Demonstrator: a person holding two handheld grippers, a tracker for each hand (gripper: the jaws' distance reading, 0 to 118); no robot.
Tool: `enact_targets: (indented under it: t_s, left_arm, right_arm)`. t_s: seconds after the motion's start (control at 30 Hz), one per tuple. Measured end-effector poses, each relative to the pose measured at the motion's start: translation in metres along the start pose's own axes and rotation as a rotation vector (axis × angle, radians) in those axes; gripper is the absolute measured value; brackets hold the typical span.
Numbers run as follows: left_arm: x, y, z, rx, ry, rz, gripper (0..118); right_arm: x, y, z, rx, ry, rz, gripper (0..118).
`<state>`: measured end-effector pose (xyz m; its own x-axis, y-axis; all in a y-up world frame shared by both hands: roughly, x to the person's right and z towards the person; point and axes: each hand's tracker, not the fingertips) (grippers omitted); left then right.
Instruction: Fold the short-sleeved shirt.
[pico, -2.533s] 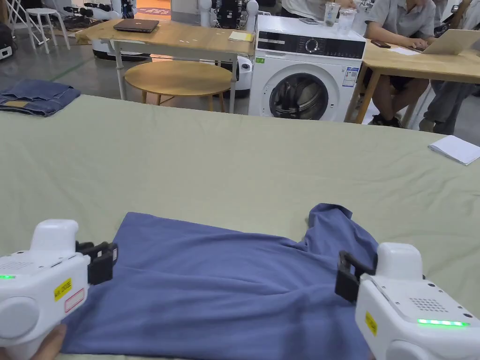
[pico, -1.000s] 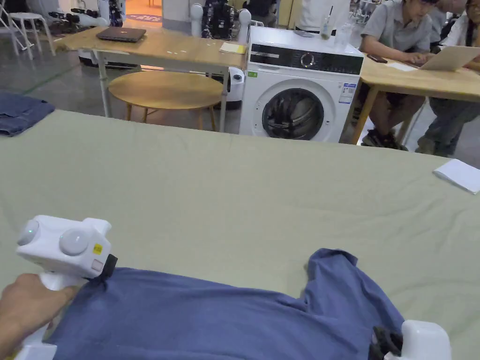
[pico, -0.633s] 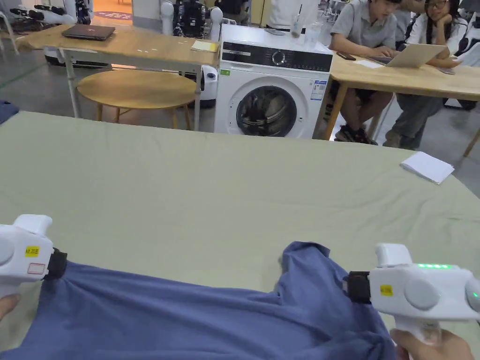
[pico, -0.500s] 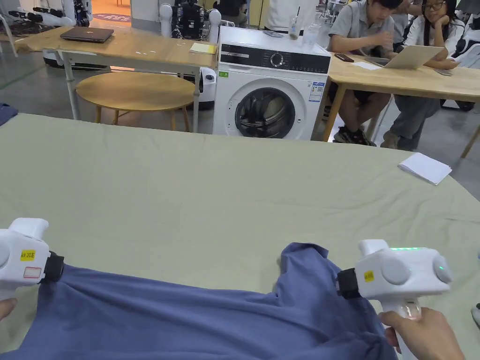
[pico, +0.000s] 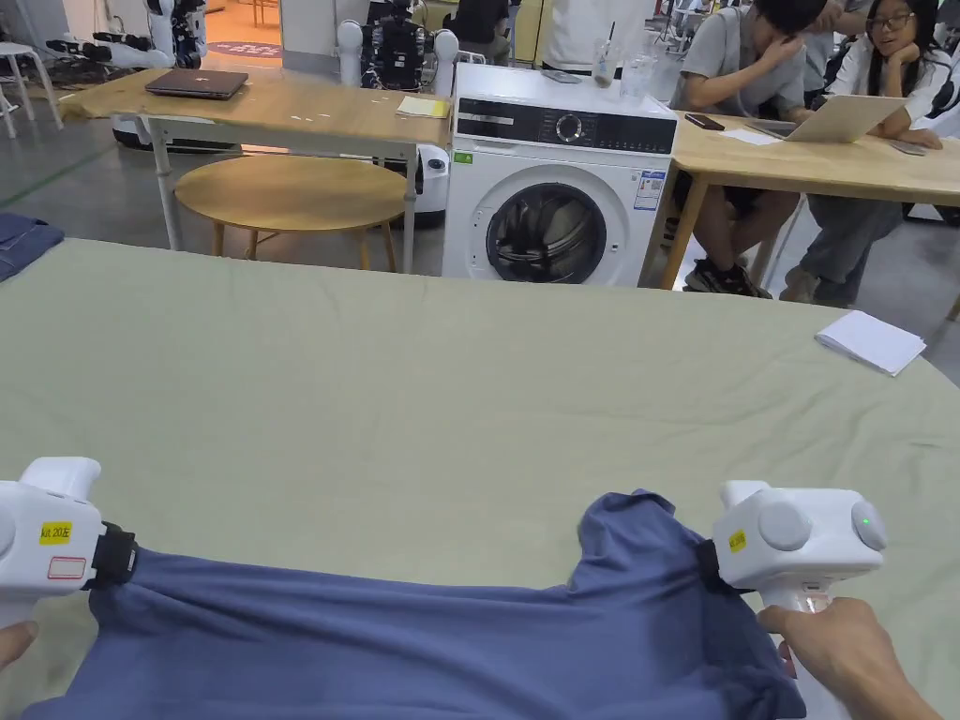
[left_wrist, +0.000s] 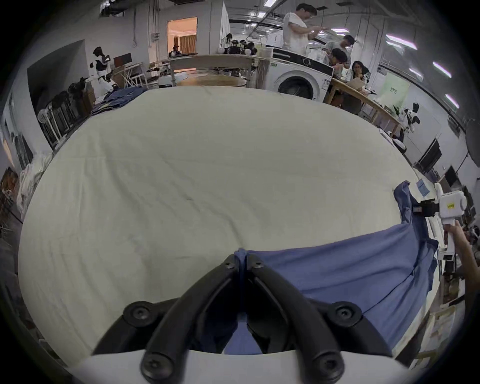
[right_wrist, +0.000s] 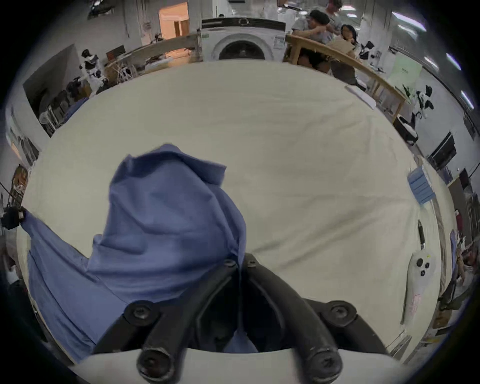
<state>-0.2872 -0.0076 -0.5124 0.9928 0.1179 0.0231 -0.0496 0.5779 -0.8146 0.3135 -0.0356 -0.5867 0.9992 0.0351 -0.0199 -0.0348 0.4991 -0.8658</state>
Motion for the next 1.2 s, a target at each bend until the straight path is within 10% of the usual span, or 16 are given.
enact_targets:
  t_s: [0.63, 1.2]
  left_arm:
    - [-0.011, -0.084, 0.131, 0.189, -0.101, 0.082, 0]
    - [-0.004, -0.210, 0.107, -0.092, -0.036, 0.025, 0]
  right_arm:
    - [0.013, -0.118, 0.202, 0.282, 0.040, -0.002, 0]
    - [0.026, -0.244, 0.148, 0.007, 0.009, 0.004, 0]
